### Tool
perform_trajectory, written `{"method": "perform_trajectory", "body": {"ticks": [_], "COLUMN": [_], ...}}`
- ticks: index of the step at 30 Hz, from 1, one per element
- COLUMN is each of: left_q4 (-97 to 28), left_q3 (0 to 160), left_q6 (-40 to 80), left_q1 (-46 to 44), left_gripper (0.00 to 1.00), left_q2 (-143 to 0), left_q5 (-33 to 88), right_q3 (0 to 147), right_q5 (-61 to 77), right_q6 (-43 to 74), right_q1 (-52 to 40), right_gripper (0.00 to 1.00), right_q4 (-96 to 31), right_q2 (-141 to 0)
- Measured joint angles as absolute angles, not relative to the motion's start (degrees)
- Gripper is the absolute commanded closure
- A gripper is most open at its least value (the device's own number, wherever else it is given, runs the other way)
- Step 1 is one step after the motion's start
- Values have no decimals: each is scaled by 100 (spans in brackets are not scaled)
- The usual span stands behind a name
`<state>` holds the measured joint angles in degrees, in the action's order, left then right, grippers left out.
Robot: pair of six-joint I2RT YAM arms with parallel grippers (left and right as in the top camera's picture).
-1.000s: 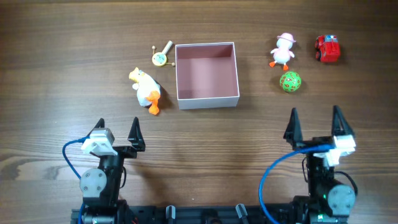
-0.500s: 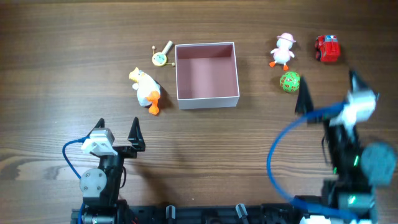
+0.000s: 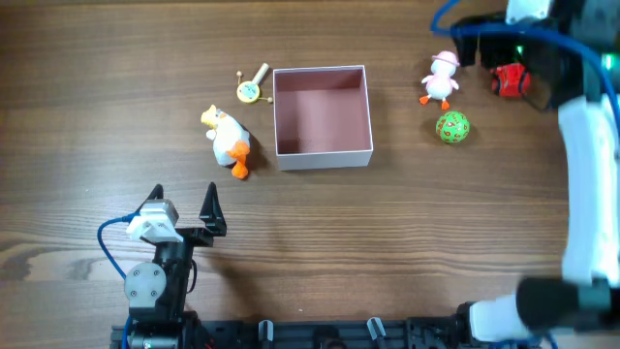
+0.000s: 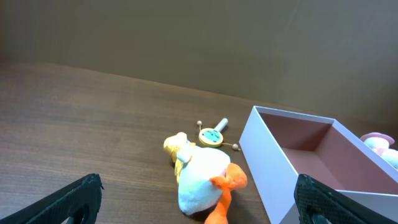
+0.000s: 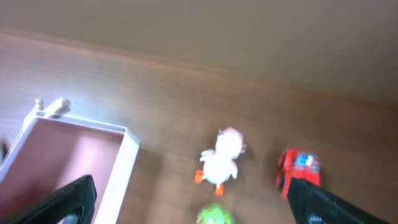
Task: Pack container
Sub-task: 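Reach the right gripper over the pink-hat duck figure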
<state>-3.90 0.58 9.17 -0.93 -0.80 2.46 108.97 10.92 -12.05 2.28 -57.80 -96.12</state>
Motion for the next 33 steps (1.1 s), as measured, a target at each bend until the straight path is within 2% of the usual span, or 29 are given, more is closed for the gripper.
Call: {"method": "perform_trajectory", "body": {"ticks": [2,7,14,19,25,33], "left_q4": [-392,-392,-392,-392,-392,-392], "left_q3": [58,58,58,58,58,58], "left_q6": [917,917,917,917,917,917], "left_q1": [-93,-93,-93,-93,-93,-93], "left_gripper": [0,0,0,0,0,0], "left_q2": [-80,-80,-80,-80,-80,-80], "left_q5": [246,246,246,246,246,246], "right_q3": [11476,11716,11730,11808,11865,11858], "right_q5": [1164,1763,2545,1723,694,478], "right_q6": [-1264,-1380,-1380,-836,-56,563], "right_q1": [228,228,228,220,217,217], "right_gripper": [0,0,0,0,0,0], "right_q4": [-6434,-7161,-6593,-6088,-5979,-5413], "right_q2": [-10154,-10761,-10962,-11072,-11885,-12366]}}
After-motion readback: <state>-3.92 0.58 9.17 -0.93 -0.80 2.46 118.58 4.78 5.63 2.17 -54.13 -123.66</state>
